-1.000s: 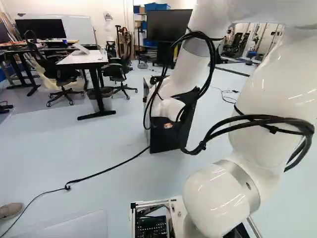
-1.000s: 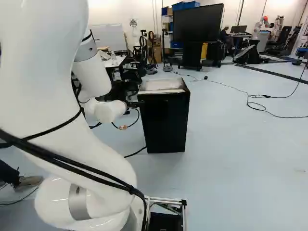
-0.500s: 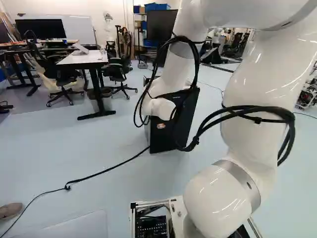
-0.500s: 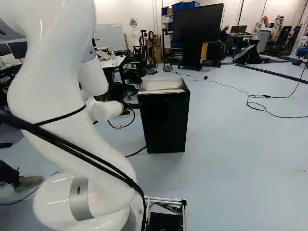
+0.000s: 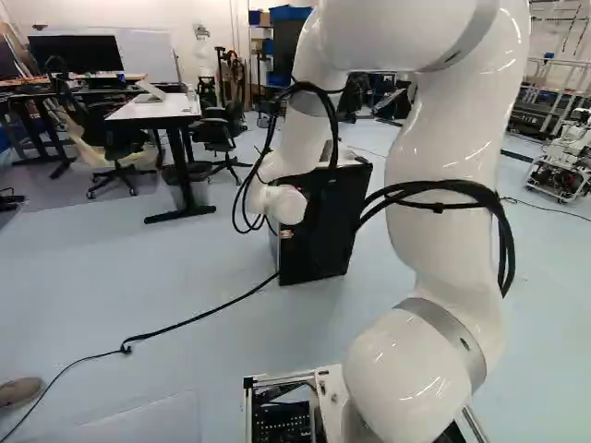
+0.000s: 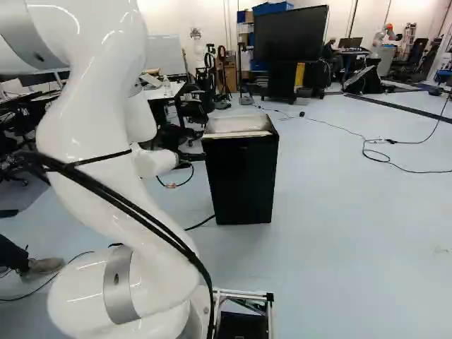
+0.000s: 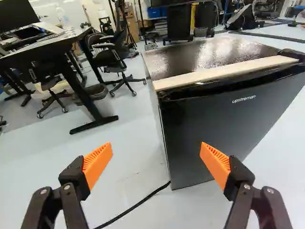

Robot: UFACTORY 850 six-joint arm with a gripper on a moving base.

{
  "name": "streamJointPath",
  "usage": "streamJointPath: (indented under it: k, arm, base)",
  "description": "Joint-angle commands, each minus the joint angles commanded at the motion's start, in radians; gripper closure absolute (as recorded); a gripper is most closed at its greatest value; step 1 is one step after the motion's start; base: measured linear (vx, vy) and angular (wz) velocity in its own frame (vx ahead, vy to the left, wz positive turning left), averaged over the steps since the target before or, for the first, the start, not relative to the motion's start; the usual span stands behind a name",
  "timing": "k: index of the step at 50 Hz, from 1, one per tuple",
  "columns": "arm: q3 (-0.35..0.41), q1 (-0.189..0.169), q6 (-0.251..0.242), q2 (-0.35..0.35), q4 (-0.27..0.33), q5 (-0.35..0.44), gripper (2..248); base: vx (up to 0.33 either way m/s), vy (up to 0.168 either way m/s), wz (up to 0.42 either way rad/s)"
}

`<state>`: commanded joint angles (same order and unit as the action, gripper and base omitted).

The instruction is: Open the fridge door

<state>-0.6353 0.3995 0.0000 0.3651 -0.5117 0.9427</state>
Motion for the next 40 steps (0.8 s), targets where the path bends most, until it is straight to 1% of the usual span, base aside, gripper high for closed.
streamJointPath:
  k: [28,40]
  arm:
    - [-0.166,0.044,0.000,0.187,-0.119,0.095,3]
    - [-0.232,0.062,0.000,0.257,-0.168,0.135,3]
  base:
    - [0.000,0.000,0.000]
    - [0.000,0.000,0.000]
